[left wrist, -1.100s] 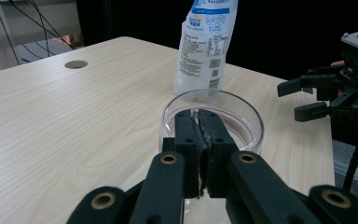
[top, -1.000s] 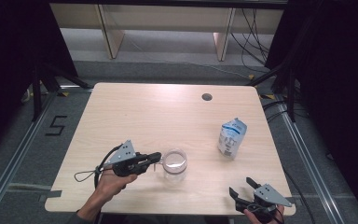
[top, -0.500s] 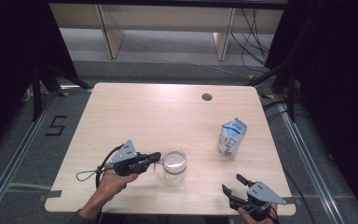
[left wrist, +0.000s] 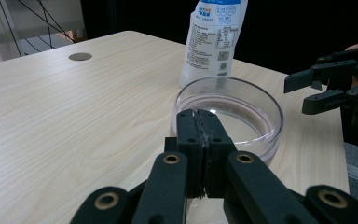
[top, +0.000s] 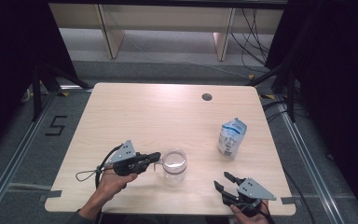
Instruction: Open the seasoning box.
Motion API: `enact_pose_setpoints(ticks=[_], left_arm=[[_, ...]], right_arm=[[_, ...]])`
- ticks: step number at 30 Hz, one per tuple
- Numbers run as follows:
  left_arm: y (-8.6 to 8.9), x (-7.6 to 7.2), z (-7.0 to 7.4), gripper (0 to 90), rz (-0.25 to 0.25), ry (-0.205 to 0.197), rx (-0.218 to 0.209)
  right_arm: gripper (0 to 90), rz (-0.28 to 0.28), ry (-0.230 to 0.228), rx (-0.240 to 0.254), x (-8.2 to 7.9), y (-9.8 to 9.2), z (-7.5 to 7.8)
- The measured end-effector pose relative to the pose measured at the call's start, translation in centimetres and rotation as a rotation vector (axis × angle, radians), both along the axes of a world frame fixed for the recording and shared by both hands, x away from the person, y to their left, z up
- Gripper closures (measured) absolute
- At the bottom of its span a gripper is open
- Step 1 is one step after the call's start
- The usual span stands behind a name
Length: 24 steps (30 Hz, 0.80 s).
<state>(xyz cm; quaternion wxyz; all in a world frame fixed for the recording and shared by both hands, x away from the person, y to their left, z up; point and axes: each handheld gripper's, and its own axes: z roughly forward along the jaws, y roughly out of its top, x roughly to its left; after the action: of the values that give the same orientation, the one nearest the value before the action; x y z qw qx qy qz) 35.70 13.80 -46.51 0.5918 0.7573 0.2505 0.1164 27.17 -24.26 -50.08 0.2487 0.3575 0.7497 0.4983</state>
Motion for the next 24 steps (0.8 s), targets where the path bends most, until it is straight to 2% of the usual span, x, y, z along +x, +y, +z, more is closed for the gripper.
enact_pose_setpoints(ticks=[1,3,5,6,8,9,10,11,12,13,16,17,18,22,23,24], left_arm=[[0.0,0.0,0.0,87.8,-0.003,0.001,0.000],[-0.1,-0.1,0.0,87.9,-0.003,-0.002,0.012],[-0.1,-0.2,0.1,87.9,-0.009,-0.003,0.014],[-0.1,-0.2,0.0,88.0,-0.009,-0.002,0.013],[-0.1,-0.2,0.0,88.3,-0.002,0.007,0.001],[-0.1,-0.1,0.0,88.5,-0.002,0.005,0.002],[0.0,-0.1,0.0,88.5,-0.001,0.003,0.004],[-0.1,-0.1,-0.1,88.5,-0.008,0.001,-0.008],[0.0,-0.1,-0.1,88.5,-0.007,0.000,-0.006],[0.0,-0.1,-0.1,88.5,-0.004,0.005,-0.009],[0.0,-0.1,-0.1,88.5,-0.006,0.003,-0.009],[0.0,-0.2,0.0,88.5,0.002,0.005,0.004],[0.0,-0.2,0.0,88.5,0.002,0.004,0.003],[0.1,-0.3,0.0,88.5,0.004,0.004,0.003],[0.1,-0.3,0.0,88.6,0.002,0.002,0.004],[0.1,-0.2,-0.1,88.7,0.000,0.003,-0.001]], right_arm=[[51.8,0.019,0.011,0.003,0.0,0.1,0.1],[53.9,0.009,0.028,0.009,0.0,0.4,0.2],[57.4,0.023,0.008,0.009,0.3,0.5,0.2],[58.8,0.028,0.020,0.009,0.3,0.6,0.2],[61.9,0.040,0.012,0.022,0.6,0.9,0.3],[63.1,0.027,0.019,0.025,0.5,1.1,0.4],[64.5,0.053,0.007,0.020,0.7,1.2,0.5],[66.5,0.049,0.000,0.014,0.8,1.4,0.6],[67.5,0.075,-0.027,0.004,1.1,1.4,0.7],[68.9,0.082,-0.012,0.005,1.1,1.7,0.8],[72.0,0.091,-0.045,-0.004,1.6,2.4,1.3],[73.1,0.106,-0.037,0.002,1.7,2.7,1.4],[74.4,0.108,-0.062,-0.014,2.0,2.8,1.6],[80.7,0.115,-0.053,-0.009,2.4,3.7,2.0],[82.1,0.123,-0.090,-0.015,2.7,3.8,2.0],[84.6,0.135,-0.071,-0.011,2.7,4.0,2.0]])
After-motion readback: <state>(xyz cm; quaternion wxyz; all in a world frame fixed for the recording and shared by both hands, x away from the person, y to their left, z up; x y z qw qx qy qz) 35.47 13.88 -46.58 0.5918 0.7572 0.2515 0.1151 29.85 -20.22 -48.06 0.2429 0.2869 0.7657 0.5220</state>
